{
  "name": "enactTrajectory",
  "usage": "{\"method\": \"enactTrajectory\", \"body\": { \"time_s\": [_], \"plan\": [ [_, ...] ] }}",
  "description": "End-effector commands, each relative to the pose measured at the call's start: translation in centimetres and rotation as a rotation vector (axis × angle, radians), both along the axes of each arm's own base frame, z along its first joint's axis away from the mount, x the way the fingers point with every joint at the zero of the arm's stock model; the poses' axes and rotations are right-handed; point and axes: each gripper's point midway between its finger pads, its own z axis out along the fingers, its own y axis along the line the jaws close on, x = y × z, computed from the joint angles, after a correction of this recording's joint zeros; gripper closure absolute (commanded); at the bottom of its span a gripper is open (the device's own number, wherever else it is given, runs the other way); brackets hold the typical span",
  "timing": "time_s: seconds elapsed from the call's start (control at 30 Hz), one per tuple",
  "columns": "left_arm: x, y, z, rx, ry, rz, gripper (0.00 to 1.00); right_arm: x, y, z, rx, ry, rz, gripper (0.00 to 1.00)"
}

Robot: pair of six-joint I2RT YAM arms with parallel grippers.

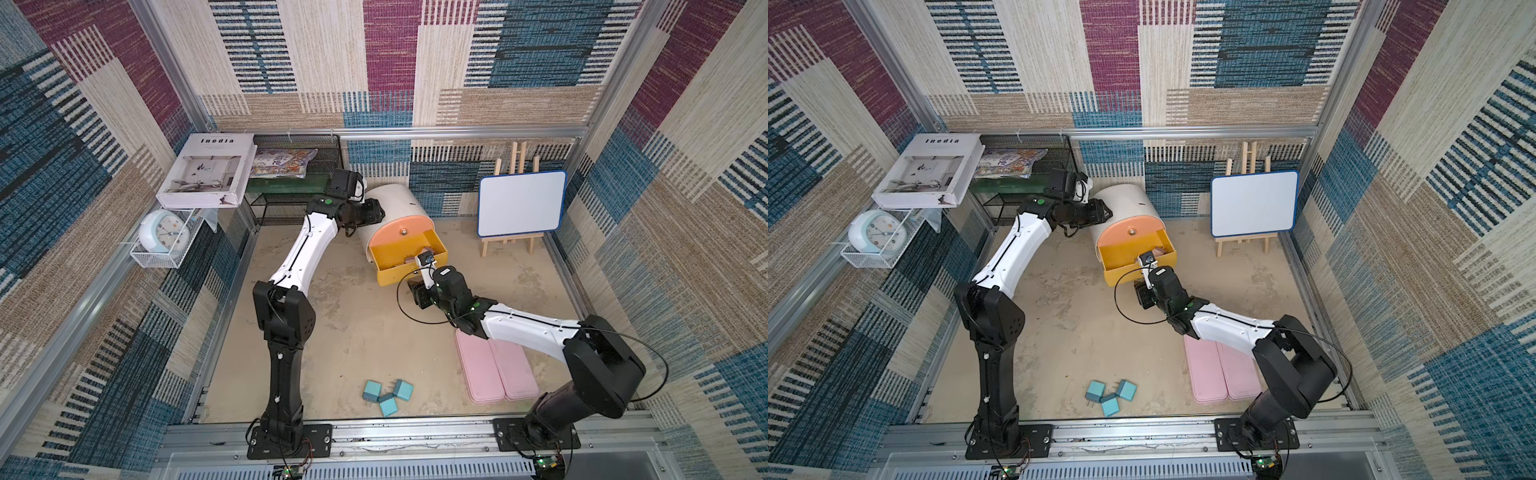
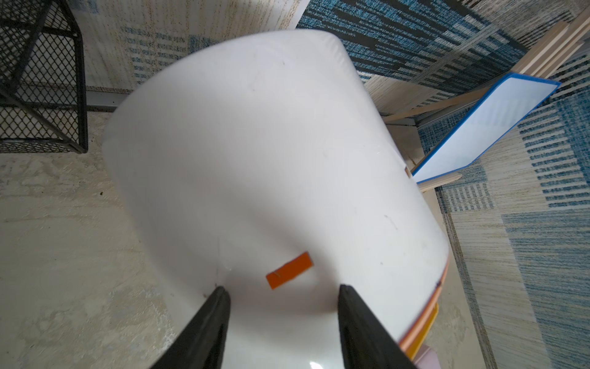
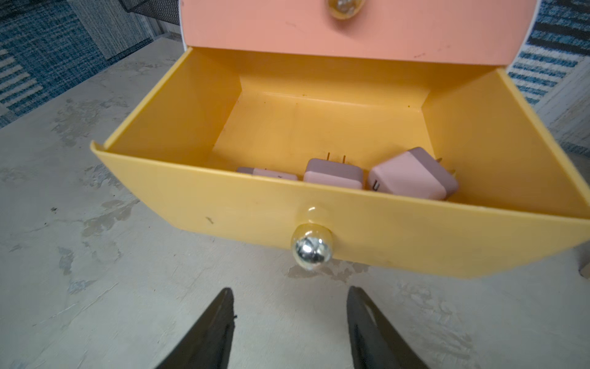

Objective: Place the plugs into the drawer by color
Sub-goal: Close the drawer in the storage box.

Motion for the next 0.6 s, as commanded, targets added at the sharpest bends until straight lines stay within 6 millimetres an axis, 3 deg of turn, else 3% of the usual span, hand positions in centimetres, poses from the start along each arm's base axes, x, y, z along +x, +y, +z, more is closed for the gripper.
{"method": "enactTrajectory", "body": {
  "time_s": [0.0, 0.13, 0.57],
  "plan": [
    [-0.9, 0.1, -1.6, 0.028, 0.058, -0.018, 0.42, 1.8, 1.3, 1.9, 0.061, -0.079, -0.017, 0.39],
    [-1.0, 0.1, -1.6, 0.030, 0.058, -0.021, 0.42, 2.8, 2.1, 1.5, 0.063, -0.081, -0.020, 0.39],
    [-1.6, -0.4, -1.8, 0.033, 0.064, -0.036, 0.42, 4.7, 2.1, 2.6, 0.132, -0.140, -0.108, 0.39]
  ]
}}
